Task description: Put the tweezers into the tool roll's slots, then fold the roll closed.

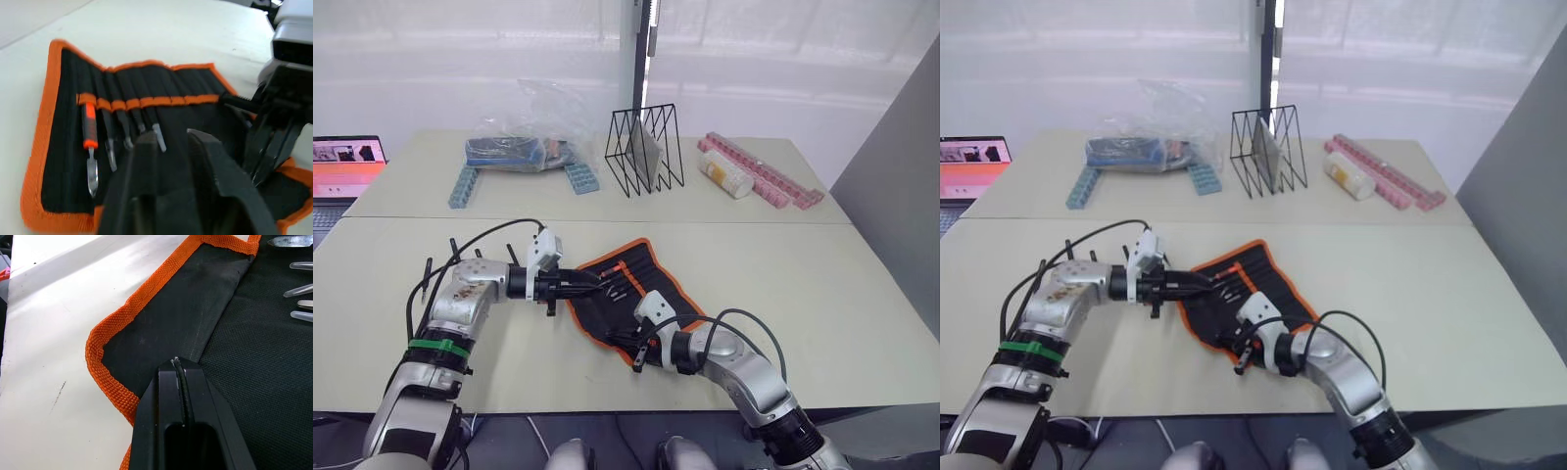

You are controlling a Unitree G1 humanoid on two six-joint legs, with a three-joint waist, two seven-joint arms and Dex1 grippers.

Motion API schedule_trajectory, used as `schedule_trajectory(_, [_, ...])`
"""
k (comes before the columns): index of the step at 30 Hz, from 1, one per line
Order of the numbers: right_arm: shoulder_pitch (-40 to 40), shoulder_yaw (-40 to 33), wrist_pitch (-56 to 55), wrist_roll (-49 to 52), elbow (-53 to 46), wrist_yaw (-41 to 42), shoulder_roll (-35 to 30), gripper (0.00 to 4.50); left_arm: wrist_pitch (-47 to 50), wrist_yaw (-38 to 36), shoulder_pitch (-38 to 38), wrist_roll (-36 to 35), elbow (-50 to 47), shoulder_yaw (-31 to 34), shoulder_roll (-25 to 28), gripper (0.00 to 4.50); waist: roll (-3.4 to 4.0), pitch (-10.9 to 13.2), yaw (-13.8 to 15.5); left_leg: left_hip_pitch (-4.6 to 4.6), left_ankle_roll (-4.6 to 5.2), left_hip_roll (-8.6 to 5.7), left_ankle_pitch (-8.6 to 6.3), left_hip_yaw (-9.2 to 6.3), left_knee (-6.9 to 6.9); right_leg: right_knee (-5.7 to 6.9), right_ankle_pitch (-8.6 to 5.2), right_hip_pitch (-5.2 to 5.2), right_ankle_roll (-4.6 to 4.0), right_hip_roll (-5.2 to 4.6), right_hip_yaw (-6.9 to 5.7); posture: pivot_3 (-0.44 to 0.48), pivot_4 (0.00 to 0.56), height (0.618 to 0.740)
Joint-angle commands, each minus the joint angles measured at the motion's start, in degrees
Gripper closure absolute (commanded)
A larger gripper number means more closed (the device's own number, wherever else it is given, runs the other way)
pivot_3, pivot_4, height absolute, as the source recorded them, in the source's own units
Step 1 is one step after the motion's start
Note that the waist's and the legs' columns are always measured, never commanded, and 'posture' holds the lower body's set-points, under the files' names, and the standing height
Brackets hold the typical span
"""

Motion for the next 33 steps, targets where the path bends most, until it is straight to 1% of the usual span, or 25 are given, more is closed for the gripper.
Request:
schedule_trajectory(1, [1.47,1.61,1.45,-0.98,0.76,0.5,-0.93,4.5,-3.85,1.67,0.54,3.43,1.23,-0.59,-0.55,4.47,0.0,0.0,0.08,0.0,0.0,0.0,0.0,0.0,0.0,0.0,0.0,0.0,0.0,0.0,0.0,0.0,0.15,0.737])
schedule_trajectory(6, [1.65,1.52,1.66,-1.18,0.35,0.63,-1.24,4.5,-5.62,5.11,-0.39,7.04,6.05,-1.0,-2.55,4.47,-0.01,-0.01,0.3,0.0,0.01,-0.04,0.0,0.0,0.0,-0.01,0.0,0.01,0.0,-0.02,0.0,0.0,0.15,0.737])
schedule_trajectory(9, [1.51,1.32,1.83,-1.27,-0.15,0.59,-1.35,4.5,-6.33,5.91,0.64,9.46,6.99,-2.3,-2.56,4.47,-0.01,-0.1,0.45,0.01,0.01,-0.05,-0.01,0.0,0.0,-0.02,0.0,0.02,0.0,-0.02,-0.01,0.0,0.15,0.737])
schedule_trajectory(13, [1.13,0.99,2.24,-1.06,-0.56,0.66,-1.52,4.5,-7.35,8.64,1.22,11.73,9.87,-2.51,-3.07,4.47,-0.03,-0.32,0.63,0.12,0.02,-0.06,-0.01,0.02,0.0,-0.06,0.0,0.1,0.0,-0.04,0.01,0.0,0.15,0.737])
schedule_trajectory(18, [-0.11,0.73,1.79,-0.65,-0.87,1.09,-1.19,4.5,-7.81,8.02,2.84,12.54,9.27,-3.79,-3.65,4.47,-0.02,-0.45,0.61,0.47,0.02,-0.05,-0.02,0.05,-0.04,-0.06,-0.01,0.39,-0.01,-0.06,0.06,0.0,0.15,0.737])
schedule_trajectory(21, [-2.74,-2.41,2.24,1.72,-0.54,-0.08,1.96,4.5,-7.66,7.99,3.93,12.51,7.88,-4.02,-3.83,4.47,0.01,-0.61,0.52,0.5,0.02,-0.04,-0.02,0.07,-0.08,-0.06,-0.01,0.38,-0.02,-0.05,0.09,0.0,0.15,0.737])
schedule_trajectory(24, [-5.59,-4.53,2.43,2.68,1.2,-0.66,4.51,4.5,-6.35,7.3,4.78,11.97,6.25,-4.12,-3.57,4.47,0.03,-0.61,0.53,0.44,0.01,-0.03,-0.02,0.09,-0.08,-0.02,-0.01,0.29,-0.02,-0.05,0.13,0.0,0.15,0.737])
schedule_trajectory(26, [-7.52,-4.18,1.94,1.89,3.63,-0.54,5.49,4.5,-4.65,5.56,5.13,11.36,4.7,-4.43,-2.85,4.47,0.04,-0.63,0.52,0.42,0.02,-0.02,-0.02,0.09,-0.08,-0.02,-0.01,0.25,-0.02,-0.06,0.13,0.0,0.15,0.737])
schedule_trajectory(33, [-11.85,-2.27,-1.88,-2.07,13.12,-0.99,8.2,4.5,0.21,3.38,3.97,11.81,1.71,-5.36,-0.98,4.47,0.05,-0.63,0.12,0.35,0.03,-0.06,-0.03,0.14,-0.12,-0.03,-0.01,0.15,-0.02,-0.04,0.14,0.0,0.15,0.737])
